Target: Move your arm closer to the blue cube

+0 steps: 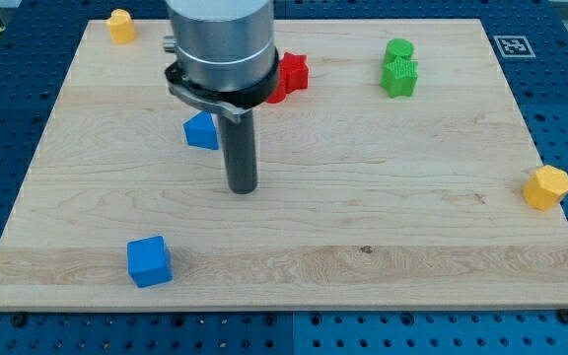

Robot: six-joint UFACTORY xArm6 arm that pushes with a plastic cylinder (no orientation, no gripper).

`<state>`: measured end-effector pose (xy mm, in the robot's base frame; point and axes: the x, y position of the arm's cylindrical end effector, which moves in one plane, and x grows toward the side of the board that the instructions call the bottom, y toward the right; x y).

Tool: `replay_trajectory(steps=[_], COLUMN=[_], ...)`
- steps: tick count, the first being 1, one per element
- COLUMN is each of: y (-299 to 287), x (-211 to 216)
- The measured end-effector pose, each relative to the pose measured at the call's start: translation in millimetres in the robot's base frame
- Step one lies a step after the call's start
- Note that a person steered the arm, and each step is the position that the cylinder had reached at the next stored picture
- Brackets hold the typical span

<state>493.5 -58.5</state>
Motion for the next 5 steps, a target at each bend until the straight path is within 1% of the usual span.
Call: replay_trajectory(steps=[3,4,5], y=[-87,-115,-126], x=[0,9,17])
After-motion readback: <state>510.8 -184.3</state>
